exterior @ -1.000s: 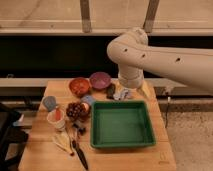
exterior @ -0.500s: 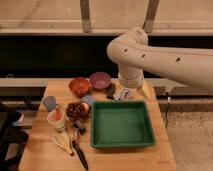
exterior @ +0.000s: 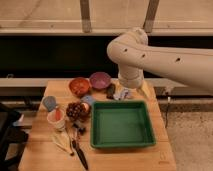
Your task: Place pepper in paper cup
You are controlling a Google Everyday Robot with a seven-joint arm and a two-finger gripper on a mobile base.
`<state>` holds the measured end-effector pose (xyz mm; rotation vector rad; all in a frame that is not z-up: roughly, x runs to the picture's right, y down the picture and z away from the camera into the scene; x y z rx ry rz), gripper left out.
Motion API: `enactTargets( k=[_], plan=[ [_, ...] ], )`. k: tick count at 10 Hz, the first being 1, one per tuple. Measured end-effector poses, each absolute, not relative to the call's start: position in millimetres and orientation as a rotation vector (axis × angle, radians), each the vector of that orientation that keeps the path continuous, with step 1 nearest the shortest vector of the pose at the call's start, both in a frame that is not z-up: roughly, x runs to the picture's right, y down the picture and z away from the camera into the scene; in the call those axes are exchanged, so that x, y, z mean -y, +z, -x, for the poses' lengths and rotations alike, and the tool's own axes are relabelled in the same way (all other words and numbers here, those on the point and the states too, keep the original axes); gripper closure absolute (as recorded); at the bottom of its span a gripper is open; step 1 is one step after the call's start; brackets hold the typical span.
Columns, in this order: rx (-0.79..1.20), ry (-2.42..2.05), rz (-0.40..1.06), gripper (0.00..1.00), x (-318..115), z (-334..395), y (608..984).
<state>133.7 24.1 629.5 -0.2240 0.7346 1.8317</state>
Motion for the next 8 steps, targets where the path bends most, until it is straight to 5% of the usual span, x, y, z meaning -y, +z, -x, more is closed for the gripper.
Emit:
enactTargets(
  k=[8],
  plan=[
    [-0.719,1.808,0.189,0.2,-17.2,-134.1,633.0]
  ],
)
